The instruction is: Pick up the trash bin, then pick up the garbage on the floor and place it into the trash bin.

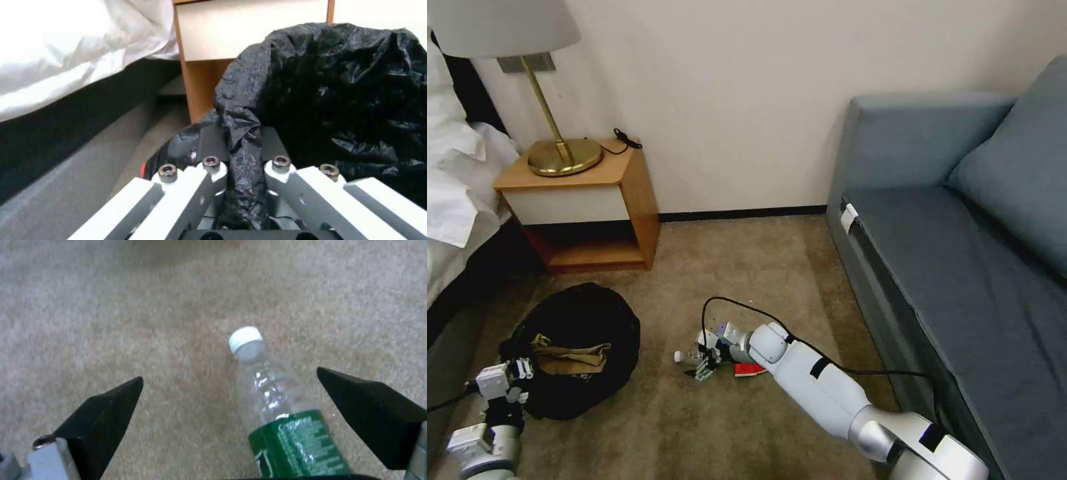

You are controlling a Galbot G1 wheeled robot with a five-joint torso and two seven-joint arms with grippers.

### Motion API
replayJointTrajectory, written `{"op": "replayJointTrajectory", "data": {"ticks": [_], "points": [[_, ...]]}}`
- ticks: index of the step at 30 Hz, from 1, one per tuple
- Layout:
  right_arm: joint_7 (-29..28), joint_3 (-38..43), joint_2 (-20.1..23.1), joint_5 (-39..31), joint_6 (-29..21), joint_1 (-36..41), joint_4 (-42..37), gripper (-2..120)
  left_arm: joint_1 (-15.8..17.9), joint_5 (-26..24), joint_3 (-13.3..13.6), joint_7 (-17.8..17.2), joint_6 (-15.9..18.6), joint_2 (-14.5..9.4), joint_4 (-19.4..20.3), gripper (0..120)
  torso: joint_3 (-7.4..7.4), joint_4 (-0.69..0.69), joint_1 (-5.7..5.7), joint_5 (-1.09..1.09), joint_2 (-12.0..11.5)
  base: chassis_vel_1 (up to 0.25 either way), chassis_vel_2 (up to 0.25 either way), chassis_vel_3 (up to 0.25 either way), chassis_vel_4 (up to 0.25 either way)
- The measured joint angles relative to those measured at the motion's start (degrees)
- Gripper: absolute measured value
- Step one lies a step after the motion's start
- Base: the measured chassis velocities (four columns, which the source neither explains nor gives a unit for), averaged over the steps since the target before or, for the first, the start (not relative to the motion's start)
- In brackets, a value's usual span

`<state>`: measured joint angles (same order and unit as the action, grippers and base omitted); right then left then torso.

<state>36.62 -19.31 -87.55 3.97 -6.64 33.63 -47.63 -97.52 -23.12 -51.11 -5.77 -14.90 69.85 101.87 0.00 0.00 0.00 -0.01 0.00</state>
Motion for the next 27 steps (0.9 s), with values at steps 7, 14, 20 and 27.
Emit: {"op": "replayJointTrajectory", "data": {"ticks": [7,14,20,27], "points": [[0.1,1.6,-1.2,2.9,2.1,-0.2,3.2,100,0.0,0.0,0.0,0.0,-0.4,0.0,-0.5,5,0.00,0.00,0.00,0.00,0.0,0.000,0.000,0.000,0.000],[-0.1,2.7,-2.9,5.1,4.0,-1.0,7.0,100,0.0,-0.3,0.1,0.0,-0.5,-0.2,-0.7,5,0.00,0.00,0.00,0.00,0.0,0.000,0.000,0.000,0.000],[-0.4,3.4,-4.0,6.2,5.4,-1.7,10.2,100,0.1,-0.8,0.1,0.0,-0.5,-0.8,-0.7,5,0.00,0.00,0.00,0.00,0.0,0.000,0.000,0.000,0.000],[-0.8,3.9,-4.7,7.5,6.5,-2.3,12.9,100,0.2,-0.9,0.2,0.0,-0.5,-0.8,-0.7,5,0.00,0.00,0.00,0.00,0.0,0.000,0.000,0.000,0.000]]}}
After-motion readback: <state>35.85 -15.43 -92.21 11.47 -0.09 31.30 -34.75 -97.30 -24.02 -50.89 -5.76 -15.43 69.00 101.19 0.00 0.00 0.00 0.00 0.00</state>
